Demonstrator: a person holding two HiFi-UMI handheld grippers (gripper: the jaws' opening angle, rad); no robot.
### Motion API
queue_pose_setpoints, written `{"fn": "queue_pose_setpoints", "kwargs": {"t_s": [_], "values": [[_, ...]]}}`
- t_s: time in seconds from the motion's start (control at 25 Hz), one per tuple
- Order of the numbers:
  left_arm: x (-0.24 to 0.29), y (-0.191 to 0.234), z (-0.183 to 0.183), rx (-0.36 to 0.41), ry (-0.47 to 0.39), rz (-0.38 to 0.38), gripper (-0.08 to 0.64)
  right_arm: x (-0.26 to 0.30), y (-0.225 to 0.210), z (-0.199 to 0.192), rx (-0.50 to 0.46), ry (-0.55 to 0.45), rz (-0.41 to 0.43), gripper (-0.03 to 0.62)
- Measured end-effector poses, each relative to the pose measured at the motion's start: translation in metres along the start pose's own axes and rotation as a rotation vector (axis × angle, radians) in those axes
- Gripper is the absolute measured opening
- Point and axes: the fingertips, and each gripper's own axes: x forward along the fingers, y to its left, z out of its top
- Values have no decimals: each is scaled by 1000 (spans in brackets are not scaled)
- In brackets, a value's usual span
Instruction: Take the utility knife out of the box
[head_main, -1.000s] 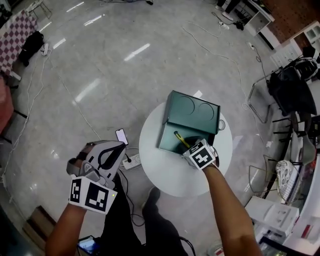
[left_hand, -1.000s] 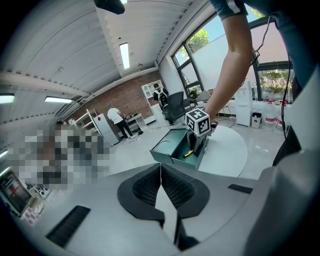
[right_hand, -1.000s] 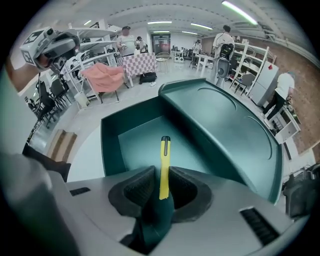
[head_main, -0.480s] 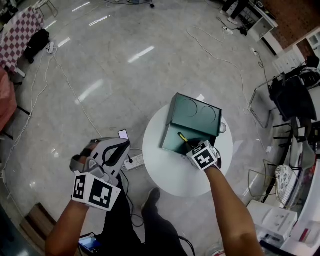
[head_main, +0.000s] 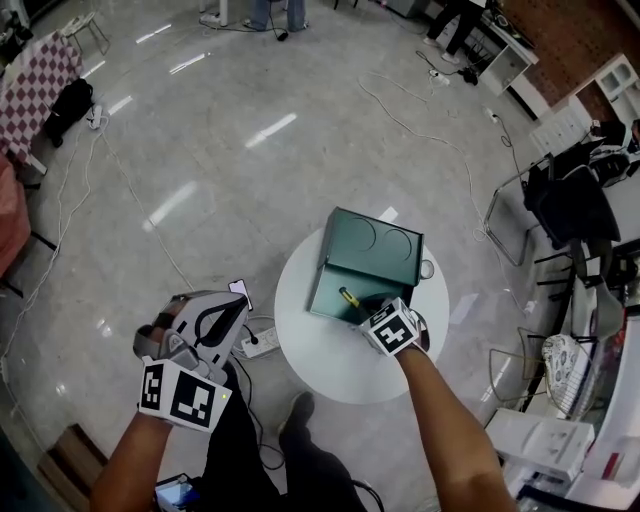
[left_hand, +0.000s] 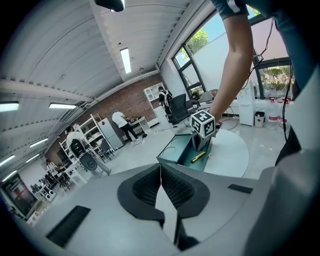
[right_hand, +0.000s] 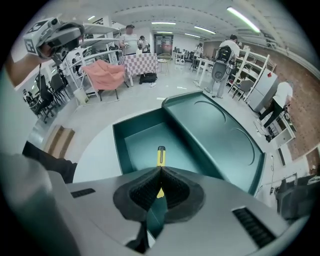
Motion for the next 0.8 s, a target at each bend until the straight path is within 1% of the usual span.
{"fn": "queue_pose_setpoints", "kwargs": {"t_s": [0.16, 0.28, 0.32, 0.4, 0.6, 0.68, 0.8], "values": [[-6, 0, 7, 8, -6, 6, 20, 6, 3, -2, -4, 8, 30, 41], [-5, -5, 2, 7, 0, 0, 20, 17, 4, -8, 1, 20, 47, 51], [-5, -8, 0, 6, 2, -3, 20, 21, 4, -11, 12, 23, 50, 67], [-5, -11, -4, 4, 5, -7, 20, 27, 4, -14, 31, 28, 53, 80], [-3, -15, -12, -3, 13, -10, 20, 39, 1, -17, 42, 40, 64, 84], [-3, -15, -14, -5, 14, -10, 20, 40, 1, -17, 39, 43, 69, 84], [-2, -15, -14, -7, 13, -11, 20, 40, 2, -16, 9, 42, 74, 86]]}}
